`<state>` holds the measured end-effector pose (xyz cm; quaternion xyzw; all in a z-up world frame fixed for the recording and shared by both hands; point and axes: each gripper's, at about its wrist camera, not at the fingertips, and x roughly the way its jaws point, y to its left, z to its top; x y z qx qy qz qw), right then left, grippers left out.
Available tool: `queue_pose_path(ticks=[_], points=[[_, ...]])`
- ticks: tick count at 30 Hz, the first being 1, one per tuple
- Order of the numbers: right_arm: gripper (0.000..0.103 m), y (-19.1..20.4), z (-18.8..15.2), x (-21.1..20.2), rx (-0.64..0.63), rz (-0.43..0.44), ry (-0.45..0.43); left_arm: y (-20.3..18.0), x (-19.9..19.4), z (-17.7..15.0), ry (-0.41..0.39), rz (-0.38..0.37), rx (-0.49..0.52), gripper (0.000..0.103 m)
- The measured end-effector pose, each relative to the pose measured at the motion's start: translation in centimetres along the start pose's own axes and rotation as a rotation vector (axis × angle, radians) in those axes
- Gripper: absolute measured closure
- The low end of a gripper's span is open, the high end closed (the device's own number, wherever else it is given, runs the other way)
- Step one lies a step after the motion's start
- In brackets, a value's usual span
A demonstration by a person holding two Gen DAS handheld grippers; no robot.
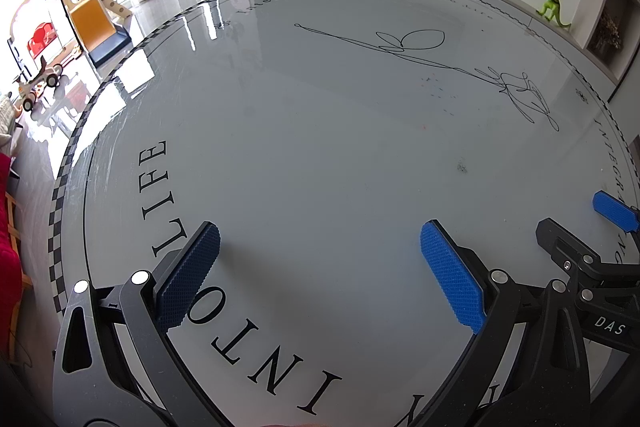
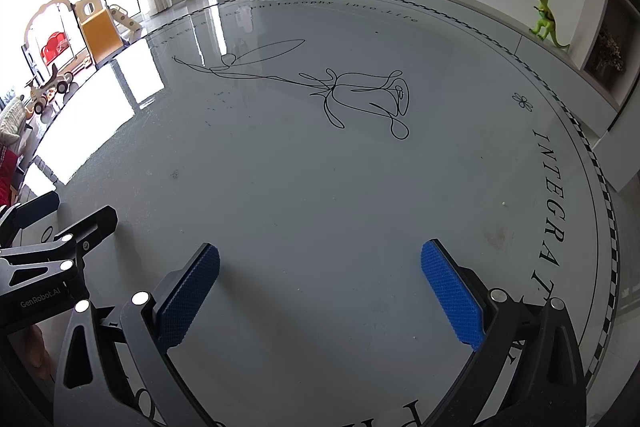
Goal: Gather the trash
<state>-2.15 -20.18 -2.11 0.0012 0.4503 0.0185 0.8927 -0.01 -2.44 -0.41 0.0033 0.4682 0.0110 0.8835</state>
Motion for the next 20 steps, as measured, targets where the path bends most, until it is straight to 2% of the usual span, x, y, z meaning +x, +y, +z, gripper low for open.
queue_pose_path(ticks=[20], points=[[0.003, 0.09, -0.03, 0.01, 0.0, 0.0, 0.0, -0.11, 0.08, 0.02, 0.001, 0.001, 0.0, 0.006]])
